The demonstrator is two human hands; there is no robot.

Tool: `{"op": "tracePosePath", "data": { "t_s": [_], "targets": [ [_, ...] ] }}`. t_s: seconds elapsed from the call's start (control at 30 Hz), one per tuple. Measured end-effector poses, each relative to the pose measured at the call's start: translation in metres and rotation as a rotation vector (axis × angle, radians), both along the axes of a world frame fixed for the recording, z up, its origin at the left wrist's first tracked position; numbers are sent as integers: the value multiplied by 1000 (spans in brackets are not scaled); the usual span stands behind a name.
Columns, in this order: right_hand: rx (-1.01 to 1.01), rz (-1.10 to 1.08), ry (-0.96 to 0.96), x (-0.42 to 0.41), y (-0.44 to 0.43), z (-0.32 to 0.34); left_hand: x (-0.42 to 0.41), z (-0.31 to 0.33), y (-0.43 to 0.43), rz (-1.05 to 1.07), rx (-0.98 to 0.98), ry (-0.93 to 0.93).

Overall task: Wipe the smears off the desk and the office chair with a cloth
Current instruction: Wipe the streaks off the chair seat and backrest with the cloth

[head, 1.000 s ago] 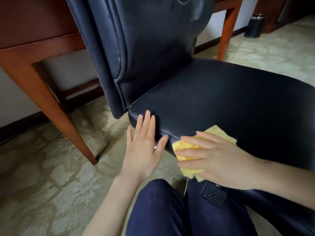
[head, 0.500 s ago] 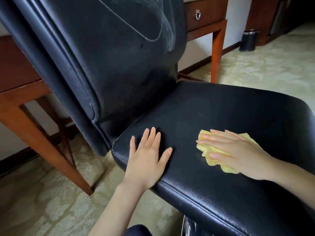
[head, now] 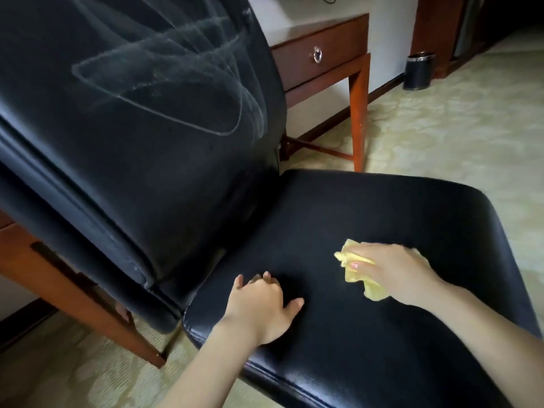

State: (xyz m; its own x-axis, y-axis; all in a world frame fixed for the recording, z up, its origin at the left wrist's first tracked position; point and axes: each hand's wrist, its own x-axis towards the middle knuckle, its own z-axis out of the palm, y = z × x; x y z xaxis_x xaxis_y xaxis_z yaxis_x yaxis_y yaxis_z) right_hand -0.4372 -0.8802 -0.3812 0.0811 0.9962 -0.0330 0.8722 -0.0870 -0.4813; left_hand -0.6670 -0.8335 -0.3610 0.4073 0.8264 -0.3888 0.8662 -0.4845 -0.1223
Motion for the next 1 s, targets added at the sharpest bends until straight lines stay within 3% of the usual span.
{"op": "tracePosePath", "data": {
  "t_s": [0.1,0.23,0.37,0.47,0.7,0.87,1.0],
  "targets": [
    [-27,-162,540,-6,-19,36,8,39,2,-15,-123,4],
    [-132,-452,956,-8,-39,108,22,112,-4,-49,-121,-151],
    [-178,-690,1525,-22,-44,205,19,205,-12,-71,-129,-284],
    [-175,-771,1602,-38,-41,272,6,271,-14,-59,-92,-351],
    [-41,-635,1814,-83,-24,446,-64,441,2,-86,54,-536],
    [114,-625,1953,-130,-35,490,-122,485,1,-34,110,-641],
    [68,-683,2149,-163,-40,492,-151,481,3,11,155,-670]
  ]
}}
